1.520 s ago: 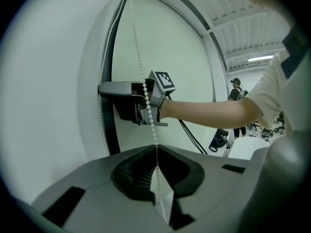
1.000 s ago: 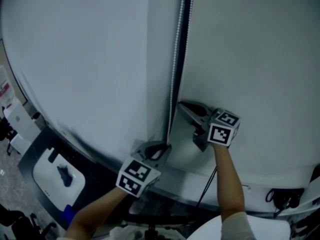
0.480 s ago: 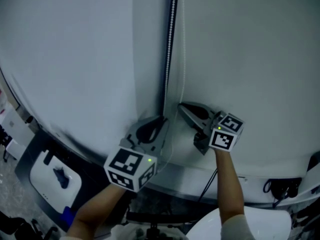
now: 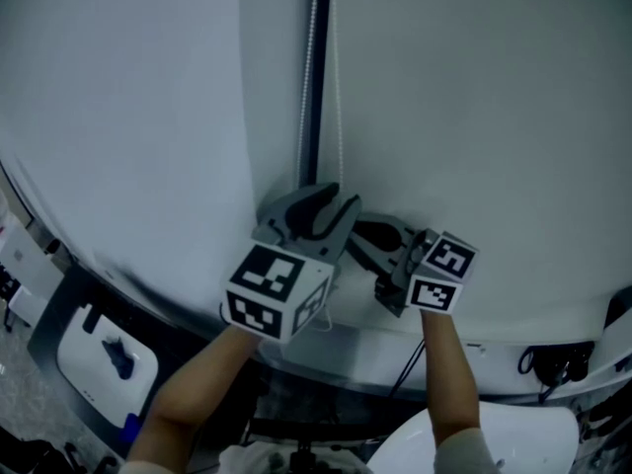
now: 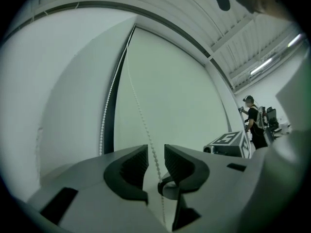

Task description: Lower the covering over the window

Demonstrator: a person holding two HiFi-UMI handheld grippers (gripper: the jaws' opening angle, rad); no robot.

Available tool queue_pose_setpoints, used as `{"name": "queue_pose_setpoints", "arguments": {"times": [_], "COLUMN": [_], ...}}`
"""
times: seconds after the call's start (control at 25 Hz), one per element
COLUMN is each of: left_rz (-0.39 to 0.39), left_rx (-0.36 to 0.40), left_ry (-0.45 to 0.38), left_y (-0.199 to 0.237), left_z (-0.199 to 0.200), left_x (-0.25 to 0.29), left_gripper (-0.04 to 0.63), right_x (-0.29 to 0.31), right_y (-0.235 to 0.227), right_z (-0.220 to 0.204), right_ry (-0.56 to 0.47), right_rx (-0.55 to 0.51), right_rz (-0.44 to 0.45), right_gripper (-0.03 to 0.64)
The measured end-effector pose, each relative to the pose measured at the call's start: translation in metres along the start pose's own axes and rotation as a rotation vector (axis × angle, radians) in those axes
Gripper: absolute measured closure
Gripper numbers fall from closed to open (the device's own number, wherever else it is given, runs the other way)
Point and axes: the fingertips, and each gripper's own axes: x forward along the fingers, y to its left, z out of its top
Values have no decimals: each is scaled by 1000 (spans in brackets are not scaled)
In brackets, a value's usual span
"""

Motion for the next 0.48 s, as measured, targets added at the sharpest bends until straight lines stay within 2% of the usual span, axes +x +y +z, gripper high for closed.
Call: {"name": "queue_pose_setpoints", "arguments": {"times": [0.08,0.12,0.24,0.36,0.48], "left_rz": [19,19,-10,-25,-24], "left_rx": [19,19,19,63,67], "left_ry": [5,9,21,48,50], "left_y": [3,4,0,-6,-5], "left_z": [1,-1,-7,-17,-24], "left_x": [2,3,2,2,-3], "left_gripper": [490,558,568,569,569], "right_x": [-1,-1,-3,-12,-34], "right_y": [2,2,5,5,-6], "right_z": [-1,-2,-7,-11,7], "right_ry": [4,7,28,59,-28], "right_rx": [-3,-4,-15,-44,18], "right_rz": [2,2,7,-5,-24], "right_gripper": [594,594,594,589,579]}}
